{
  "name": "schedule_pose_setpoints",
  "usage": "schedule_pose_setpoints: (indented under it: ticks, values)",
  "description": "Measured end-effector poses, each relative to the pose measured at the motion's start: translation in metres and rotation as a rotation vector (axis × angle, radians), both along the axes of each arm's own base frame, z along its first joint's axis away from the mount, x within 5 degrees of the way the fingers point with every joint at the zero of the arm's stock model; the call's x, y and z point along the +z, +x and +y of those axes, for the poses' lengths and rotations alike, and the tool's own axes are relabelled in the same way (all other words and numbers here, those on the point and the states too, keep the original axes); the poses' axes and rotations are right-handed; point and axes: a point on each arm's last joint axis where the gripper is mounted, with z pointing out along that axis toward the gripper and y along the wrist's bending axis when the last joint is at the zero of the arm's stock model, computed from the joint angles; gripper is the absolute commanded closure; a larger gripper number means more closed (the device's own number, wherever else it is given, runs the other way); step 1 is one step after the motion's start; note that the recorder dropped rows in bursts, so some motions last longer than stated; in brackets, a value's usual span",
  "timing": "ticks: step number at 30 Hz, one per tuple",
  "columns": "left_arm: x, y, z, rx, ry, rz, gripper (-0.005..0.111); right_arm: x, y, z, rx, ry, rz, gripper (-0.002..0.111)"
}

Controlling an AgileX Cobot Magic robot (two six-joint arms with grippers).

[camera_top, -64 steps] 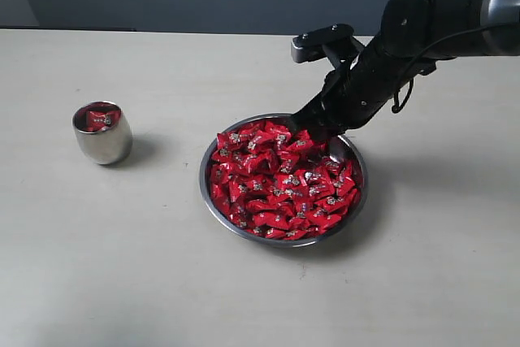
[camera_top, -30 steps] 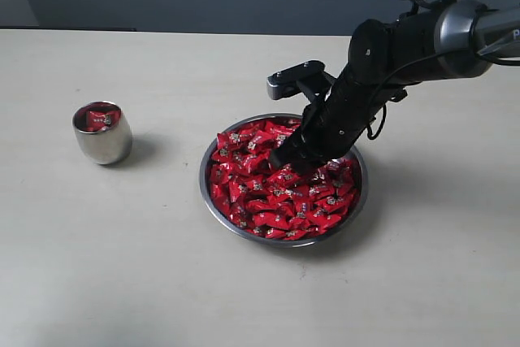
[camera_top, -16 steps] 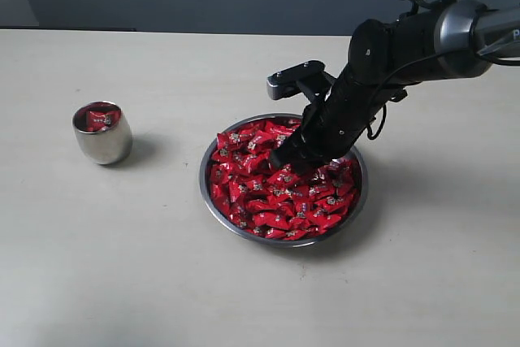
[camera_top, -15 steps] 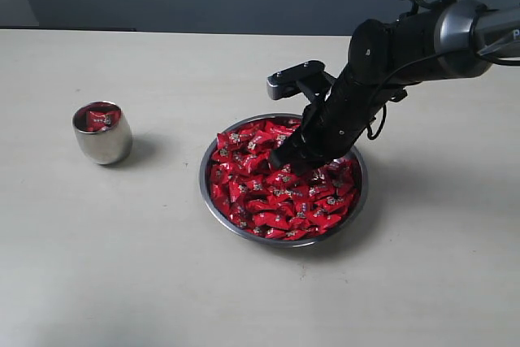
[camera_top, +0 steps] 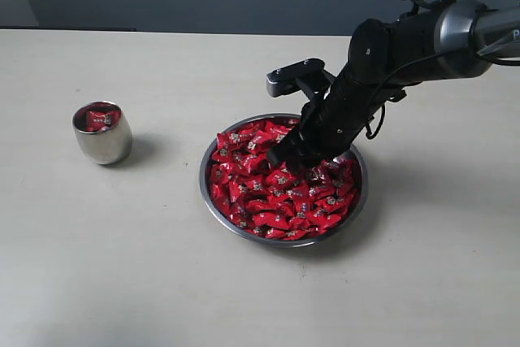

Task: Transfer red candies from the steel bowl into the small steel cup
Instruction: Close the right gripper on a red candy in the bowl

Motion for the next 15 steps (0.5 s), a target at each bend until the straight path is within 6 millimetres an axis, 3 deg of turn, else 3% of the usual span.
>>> schedule_pose_setpoints:
  ticks: [15]
  values:
    - [0.0, 0.0, 0.0, 0.0, 0.0, 0.0, 0.106, 0.0003, -0.001, 0.0012, -0.017, 0.016, 0.018, 0.072]
